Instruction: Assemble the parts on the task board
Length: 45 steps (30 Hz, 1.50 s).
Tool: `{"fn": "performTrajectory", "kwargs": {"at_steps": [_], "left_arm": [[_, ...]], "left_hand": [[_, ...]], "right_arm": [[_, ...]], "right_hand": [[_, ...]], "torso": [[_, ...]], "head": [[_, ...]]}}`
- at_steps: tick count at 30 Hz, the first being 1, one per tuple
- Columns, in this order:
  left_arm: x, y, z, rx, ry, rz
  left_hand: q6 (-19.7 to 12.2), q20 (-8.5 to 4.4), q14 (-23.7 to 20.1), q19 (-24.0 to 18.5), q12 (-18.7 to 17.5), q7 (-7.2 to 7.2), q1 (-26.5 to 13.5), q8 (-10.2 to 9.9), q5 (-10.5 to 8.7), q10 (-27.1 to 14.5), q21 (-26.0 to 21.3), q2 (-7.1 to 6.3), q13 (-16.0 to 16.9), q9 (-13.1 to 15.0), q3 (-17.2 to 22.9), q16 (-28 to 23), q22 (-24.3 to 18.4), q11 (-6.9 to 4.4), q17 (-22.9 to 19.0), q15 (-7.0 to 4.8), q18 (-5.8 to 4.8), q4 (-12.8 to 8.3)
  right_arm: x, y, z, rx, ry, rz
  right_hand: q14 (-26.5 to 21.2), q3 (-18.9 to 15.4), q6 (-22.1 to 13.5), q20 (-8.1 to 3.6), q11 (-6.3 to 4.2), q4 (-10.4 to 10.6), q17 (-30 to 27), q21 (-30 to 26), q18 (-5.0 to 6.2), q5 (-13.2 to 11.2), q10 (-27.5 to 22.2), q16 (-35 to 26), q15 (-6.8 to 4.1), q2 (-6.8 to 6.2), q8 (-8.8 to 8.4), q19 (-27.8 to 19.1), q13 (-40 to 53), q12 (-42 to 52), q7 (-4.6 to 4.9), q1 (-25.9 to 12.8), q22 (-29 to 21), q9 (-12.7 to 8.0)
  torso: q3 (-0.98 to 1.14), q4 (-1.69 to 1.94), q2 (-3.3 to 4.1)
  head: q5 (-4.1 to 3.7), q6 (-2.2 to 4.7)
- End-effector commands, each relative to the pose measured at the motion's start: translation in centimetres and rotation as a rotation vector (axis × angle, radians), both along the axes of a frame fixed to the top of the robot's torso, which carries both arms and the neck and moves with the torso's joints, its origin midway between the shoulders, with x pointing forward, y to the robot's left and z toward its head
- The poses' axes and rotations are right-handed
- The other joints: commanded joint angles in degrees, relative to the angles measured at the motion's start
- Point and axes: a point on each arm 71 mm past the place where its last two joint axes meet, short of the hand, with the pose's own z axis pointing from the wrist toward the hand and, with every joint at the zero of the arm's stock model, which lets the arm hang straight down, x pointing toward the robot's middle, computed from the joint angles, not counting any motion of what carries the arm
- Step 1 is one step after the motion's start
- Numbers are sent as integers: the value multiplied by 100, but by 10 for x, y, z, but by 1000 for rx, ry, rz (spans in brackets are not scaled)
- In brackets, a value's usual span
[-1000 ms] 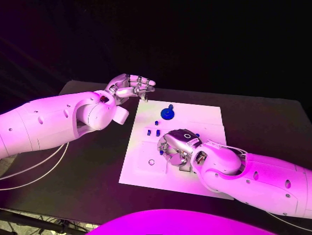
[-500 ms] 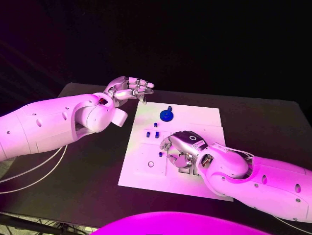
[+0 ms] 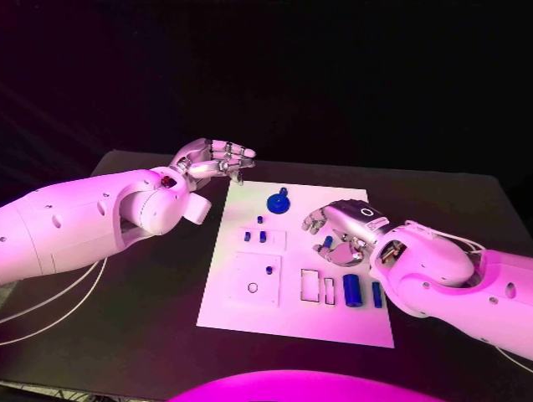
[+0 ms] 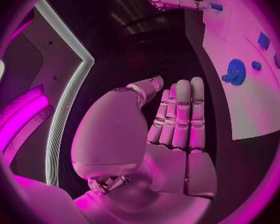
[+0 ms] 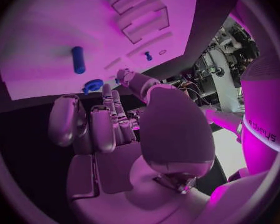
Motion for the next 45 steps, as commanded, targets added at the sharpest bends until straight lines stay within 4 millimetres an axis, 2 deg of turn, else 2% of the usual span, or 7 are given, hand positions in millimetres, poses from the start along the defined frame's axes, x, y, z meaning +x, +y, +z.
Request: {"fn": "performTrajectory", "kwargs": {"at_steps": [1, 4, 9, 18, 26, 39, 45], "left_arm": [[-1, -3, 1, -13, 0, -21], [-1, -2, 1, -13, 1, -21], [-1, -3, 1, -14, 1, -22], [-1, -2, 1, -13, 2, -21], [-1, -1, 1, -13, 3, -20], [-1, -1, 0, -13, 5, -21], [-1, -2, 0, -13, 6, -22]], "left_hand": [[-46, 10, -15, 43, 20, 13, 31, 6, 10, -39, -23, 34, 5, -8, -21, -34, -8, 2, -5, 9, 84, 0], [-46, 10, -15, 43, 20, 13, 31, 6, 10, -39, -23, 34, 5, -8, -21, -34, -8, 2, -5, 9, 84, 0], [-46, 10, -15, 43, 20, 13, 31, 6, 10, -39, -23, 34, 5, -8, -21, -34, -8, 2, -5, 9, 84, 0], [-46, 10, -15, 43, 20, 13, 31, 6, 10, -39, -23, 34, 5, -8, -21, -34, -8, 2, -5, 9, 84, 0], [-46, 12, -15, 45, 38, 13, 26, 13, 7, -45, -32, 38, 8, -8, -30, -35, -16, 2, -8, 10, 84, 5], [-45, 14, -14, 47, 51, 13, 13, 18, 7, -50, -40, 44, 10, -8, -37, -35, -21, 2, -10, 11, 84, 18], [-45, 14, -14, 47, 51, 13, 13, 18, 7, -50, -40, 44, 10, -8, -37, -35, -21, 2, -10, 11, 84, 18]], "right_arm": [[4, -11, -4, -69, 67, -18], [10, -20, -5, -98, 82, -34], [16, -27, -9, -126, 98, -48], [22, -28, -15, -147, 108, -61], [26, -27, -19, -112, 100, -71], [26, -23, -21, -91, 108, -64], [26, -22, -22, -92, 113, -65]], "right_hand": [[78, -1420, -37, 43, 32, 195, -84, -202, 64, 177, -305, -42, 25, 320, -92, -55, -23, 264, -7, 315, 504, -23], [27, -2590, -78, 56, 61, 717, -196, -419, 99, 188, -624, -81, 76, 511, -191, -93, -60, 579, -28, 876, 428, -58], [-8, -3148, -97, 70, 75, 1797, -283, -575, 114, 148, -915, -90, 89, 425, -260, -100, -140, 987, -30, 1588, 392, -61], [62, -3098, -39, 46, 35, 1899, -142, -375, 81, 97, -822, 8, 58, 515, -238, -10, -144, 1159, -40, 1746, 474, -43], [179, -2455, 284, -39, -56, 1899, 127, 296, -36, -323, -268, 180, -31, 751, -174, 240, -205, 1331, 18, 1883, 756, -55], [207, -1346, 673, -97, -138, 1888, 208, 533, -76, -388, 494, 253, -93, 520, -158, 303, -284, 877, -19, 1485, 904, -90], [208, -1213, 696, -99, -138, 1884, 216, 540, -77, -385, 551, 259, -90, 458, -162, 305, -279, 805, -17, 1413, 915, -88]], "torso": [[0, 2, 4], [8, 1, 10], [-1, 13, 14], [-4, 24, 22], [-2, 19, 21], [2, 8, 14], [2, 13, 17]], "head": [[-34, 33], [-38, 48], [-58, 53], [-50, 36], [-36, 13], [-38, -11], [-43, -20]]}}
